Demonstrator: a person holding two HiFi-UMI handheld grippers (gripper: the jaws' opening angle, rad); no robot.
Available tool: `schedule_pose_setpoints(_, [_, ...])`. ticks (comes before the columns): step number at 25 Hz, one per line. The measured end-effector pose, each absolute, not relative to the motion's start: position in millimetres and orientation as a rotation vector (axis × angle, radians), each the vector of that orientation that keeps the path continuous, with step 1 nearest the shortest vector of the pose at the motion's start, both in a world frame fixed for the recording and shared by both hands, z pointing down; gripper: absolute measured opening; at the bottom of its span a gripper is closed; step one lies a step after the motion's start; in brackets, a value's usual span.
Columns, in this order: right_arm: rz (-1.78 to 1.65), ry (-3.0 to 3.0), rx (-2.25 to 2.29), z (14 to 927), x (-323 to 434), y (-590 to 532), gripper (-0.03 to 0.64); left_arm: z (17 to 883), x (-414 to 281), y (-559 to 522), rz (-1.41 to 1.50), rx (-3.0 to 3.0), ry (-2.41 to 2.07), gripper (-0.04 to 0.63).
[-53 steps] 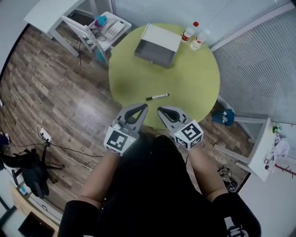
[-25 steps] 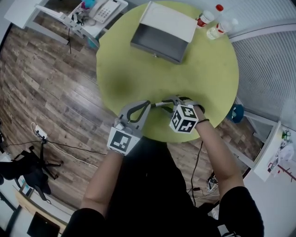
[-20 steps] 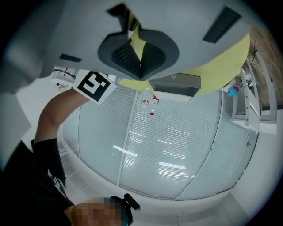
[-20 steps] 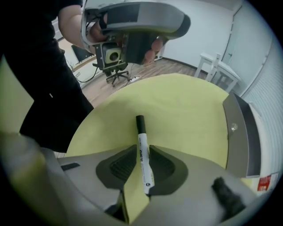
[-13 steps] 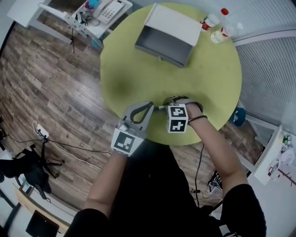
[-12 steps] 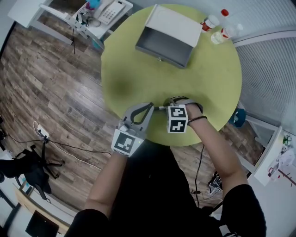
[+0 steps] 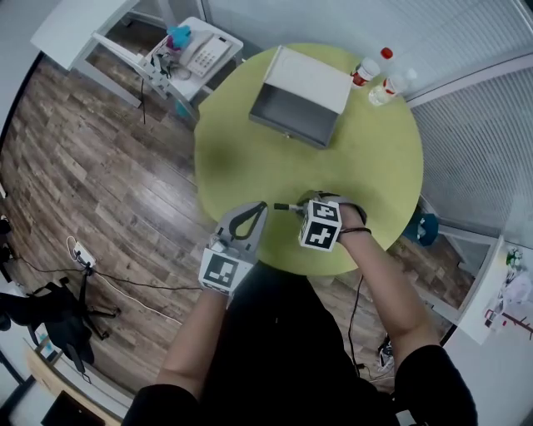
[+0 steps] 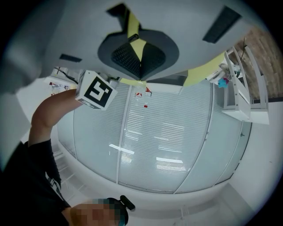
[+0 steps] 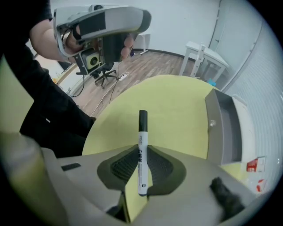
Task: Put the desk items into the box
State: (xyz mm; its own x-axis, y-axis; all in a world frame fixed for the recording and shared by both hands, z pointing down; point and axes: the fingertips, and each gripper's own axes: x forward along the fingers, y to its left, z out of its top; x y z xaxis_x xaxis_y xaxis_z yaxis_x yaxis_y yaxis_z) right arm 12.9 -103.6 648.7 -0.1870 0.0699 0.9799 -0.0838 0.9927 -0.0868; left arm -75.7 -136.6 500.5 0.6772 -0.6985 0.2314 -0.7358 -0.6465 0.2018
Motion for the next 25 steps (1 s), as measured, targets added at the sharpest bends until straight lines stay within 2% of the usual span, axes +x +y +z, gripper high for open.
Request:
schedule_pose_setpoints(11, [0.205, -1.818, 0.221, 552.4, 3.8, -137.1, 0.071, 436.4, -75.2, -150.0, 0.150, 2.675, -1.173, 0.012])
schedule_pose_setpoints(25, [0.251, -1.854, 0.282, 536.2, 8.3, -213.7, 0.071, 432.8, -60.9, -218.1, 0.176, 2.657, -1.252, 0.012])
